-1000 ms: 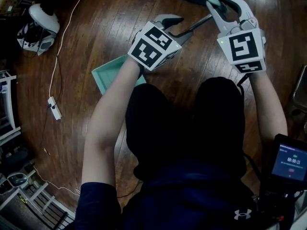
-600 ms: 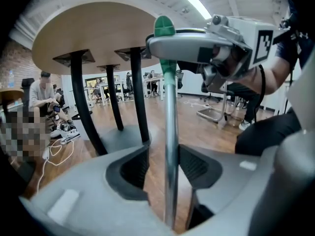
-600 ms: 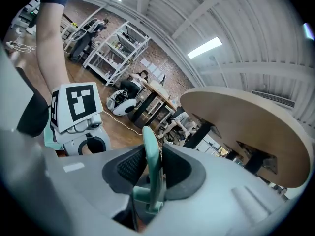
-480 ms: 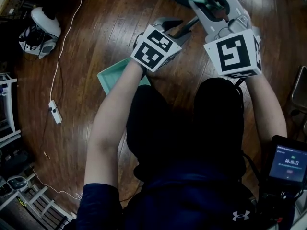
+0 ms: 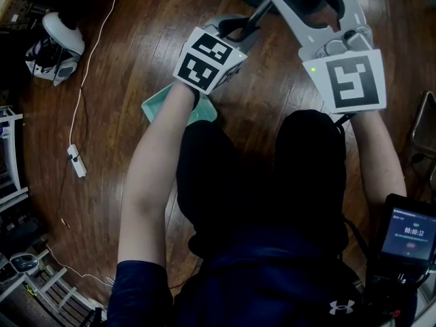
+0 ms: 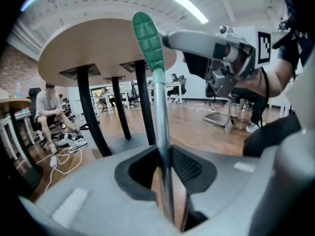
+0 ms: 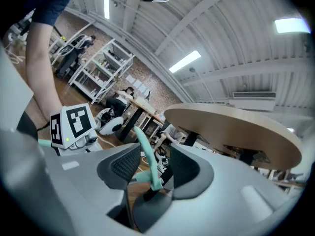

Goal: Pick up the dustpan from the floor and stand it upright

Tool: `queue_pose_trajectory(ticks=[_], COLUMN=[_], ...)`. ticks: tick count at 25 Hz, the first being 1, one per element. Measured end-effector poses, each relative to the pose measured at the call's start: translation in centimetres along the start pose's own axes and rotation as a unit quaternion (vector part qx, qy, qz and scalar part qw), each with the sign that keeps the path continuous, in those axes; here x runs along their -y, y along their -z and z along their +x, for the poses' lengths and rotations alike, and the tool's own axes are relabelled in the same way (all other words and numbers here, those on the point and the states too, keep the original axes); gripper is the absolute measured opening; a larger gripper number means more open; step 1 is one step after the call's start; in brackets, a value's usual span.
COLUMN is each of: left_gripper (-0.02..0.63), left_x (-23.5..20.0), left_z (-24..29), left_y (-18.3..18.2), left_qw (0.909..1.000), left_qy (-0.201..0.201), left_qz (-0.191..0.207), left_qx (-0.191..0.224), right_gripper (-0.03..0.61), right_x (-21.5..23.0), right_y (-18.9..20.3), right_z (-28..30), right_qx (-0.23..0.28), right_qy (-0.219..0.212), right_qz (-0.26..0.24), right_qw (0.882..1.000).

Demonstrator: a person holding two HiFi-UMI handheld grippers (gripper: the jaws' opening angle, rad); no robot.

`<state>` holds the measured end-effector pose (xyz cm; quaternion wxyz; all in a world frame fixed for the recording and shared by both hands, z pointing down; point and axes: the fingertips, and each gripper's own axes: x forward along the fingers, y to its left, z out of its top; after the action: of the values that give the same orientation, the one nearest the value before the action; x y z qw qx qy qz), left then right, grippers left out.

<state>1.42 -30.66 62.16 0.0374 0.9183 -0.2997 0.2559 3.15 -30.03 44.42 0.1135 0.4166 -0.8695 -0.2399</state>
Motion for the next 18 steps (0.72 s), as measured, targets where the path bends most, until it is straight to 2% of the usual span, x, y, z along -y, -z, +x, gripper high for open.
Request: queue_pose_trajectory(ticks=[2, 4, 6, 8, 9, 12, 15, 18], left_gripper=[0.094, 0.095, 0.095, 0.095, 0.095, 0.095, 0.095, 0.097], left_x=[-1.4, -2.6, -3.3, -3.5, -3.5, -2.7, -1.5, -0.2], left_z=[-0.7, -1.3, -1.9, -2.4, -2.5, -2.7, -2.8, -3.2], left_y=[-0.4, -0.9, -1.5, -2.2, -2.6, -3.5, -4.4, -5.2], left_qw=[0.9998, 0.9993, 0.9989, 0.9984, 0.9983, 0.9985, 0.9988, 0.9989], left_qy=[-0.013, -0.025, -0.032, -0.035, -0.035, -0.03, -0.022, -0.011], left_qz=[-0.013, -0.019, -0.023, -0.024, -0.023, -0.016, -0.007, 0.004], left_qx=[0.01, 0.019, 0.028, 0.036, 0.039, 0.042, 0.044, 0.045], right_gripper=[0.19, 0.154, 0.114, 0.114, 0.117, 0.182, 0.219, 0.233], right_x=[2.4, 4.6, 4.6, 2.1, 0.3, -5.9, -10.8, -14.5], right_y=[0.6, 2.2, 4.6, 7.6, 9.1, 12.7, 13.8, 14.0], right_z=[-1.0, -1.6, -1.1, -0.1, 0.2, 0.6, 0.8, 1.3], right_qx=[0.011, 0.018, 0.005, -0.034, -0.06, -0.128, -0.158, -0.174], right_qy=[0.034, 0.049, 0.014, -0.053, -0.086, -0.171, -0.235, -0.278], right_qz=[0.075, 0.163, 0.252, 0.299, 0.302, 0.278, 0.261, 0.231], right_qw=[0.997, 0.985, 0.968, 0.952, 0.947, 0.936, 0.923, 0.916])
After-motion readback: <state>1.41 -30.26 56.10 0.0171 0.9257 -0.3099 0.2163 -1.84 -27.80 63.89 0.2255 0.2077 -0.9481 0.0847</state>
